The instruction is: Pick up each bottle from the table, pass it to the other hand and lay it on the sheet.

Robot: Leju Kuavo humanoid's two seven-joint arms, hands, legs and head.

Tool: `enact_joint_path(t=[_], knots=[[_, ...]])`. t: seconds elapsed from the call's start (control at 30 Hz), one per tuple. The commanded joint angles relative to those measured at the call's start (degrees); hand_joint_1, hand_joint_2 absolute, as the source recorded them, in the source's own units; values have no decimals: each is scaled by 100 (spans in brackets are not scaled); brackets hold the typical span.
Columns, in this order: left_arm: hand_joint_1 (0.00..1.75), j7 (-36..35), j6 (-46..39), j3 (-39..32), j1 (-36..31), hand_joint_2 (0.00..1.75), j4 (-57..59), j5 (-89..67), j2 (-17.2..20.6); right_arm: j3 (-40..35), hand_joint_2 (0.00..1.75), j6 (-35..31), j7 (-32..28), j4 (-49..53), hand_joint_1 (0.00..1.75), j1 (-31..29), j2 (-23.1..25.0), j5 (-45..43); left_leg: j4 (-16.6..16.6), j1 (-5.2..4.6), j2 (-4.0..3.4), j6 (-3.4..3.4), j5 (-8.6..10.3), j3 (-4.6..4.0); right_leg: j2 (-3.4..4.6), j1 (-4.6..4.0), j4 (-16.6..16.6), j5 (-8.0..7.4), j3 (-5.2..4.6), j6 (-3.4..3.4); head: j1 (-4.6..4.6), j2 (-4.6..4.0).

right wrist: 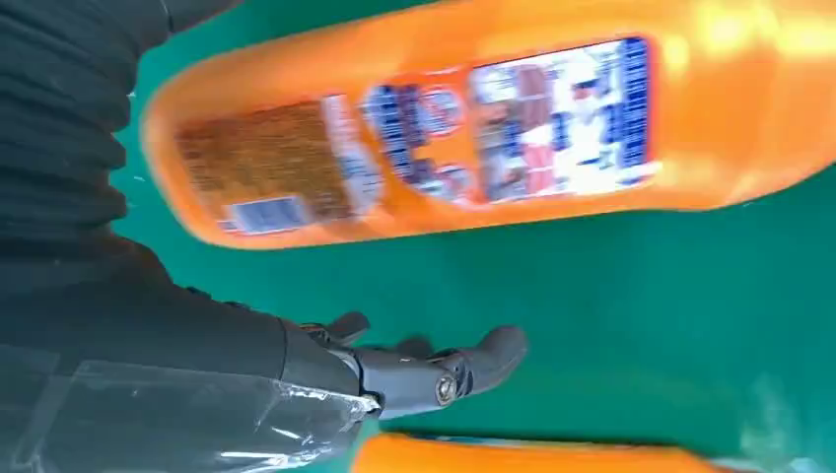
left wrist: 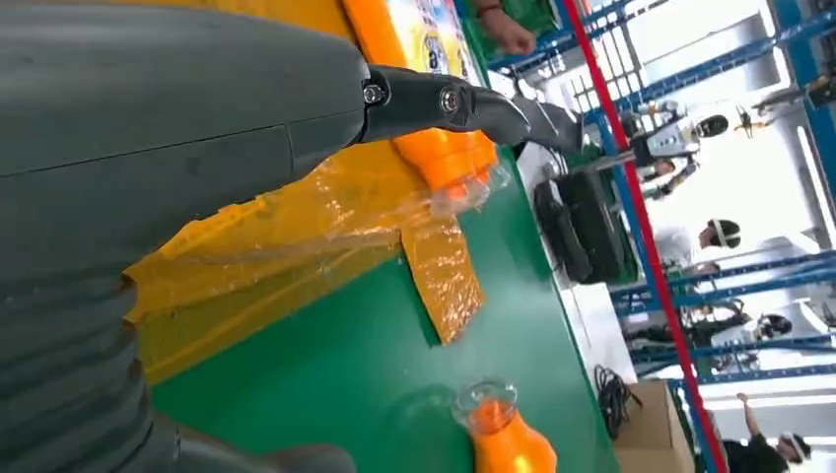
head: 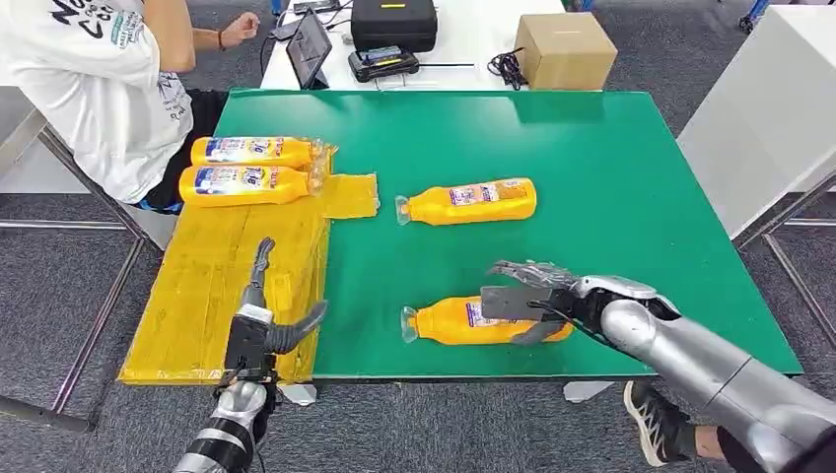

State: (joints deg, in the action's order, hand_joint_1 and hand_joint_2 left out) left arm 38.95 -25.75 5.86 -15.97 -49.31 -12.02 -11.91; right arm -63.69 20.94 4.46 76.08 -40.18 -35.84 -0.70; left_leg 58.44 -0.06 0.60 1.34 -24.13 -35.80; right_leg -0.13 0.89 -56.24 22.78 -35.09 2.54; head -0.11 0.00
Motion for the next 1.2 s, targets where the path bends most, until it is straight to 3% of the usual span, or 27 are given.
enact_joint_path(t=[0.03,0.67,1.2], knots=[[0,105,21,106,-290,175,465,26,-15,-71,175,-14,34,43,0,70,-221,46,-4,2,-4,-5,-8,20,-1,-3,5,6,22,-7,0,0],[0,105,41,154,-352,175,614,44,-45,-128,175,-120,-146,-776,0,325,463,527,-8,3,-21,-9,-13,37,15,-3,8,7,34,-13,0,0],[0,105,65,141,-355,175,714,58,-62,-55,175,-242,-136,-1155,0,496,695,717,-7,2,-10,-6,-7,23,5,-2,8,4,23,-8,-2,0]])
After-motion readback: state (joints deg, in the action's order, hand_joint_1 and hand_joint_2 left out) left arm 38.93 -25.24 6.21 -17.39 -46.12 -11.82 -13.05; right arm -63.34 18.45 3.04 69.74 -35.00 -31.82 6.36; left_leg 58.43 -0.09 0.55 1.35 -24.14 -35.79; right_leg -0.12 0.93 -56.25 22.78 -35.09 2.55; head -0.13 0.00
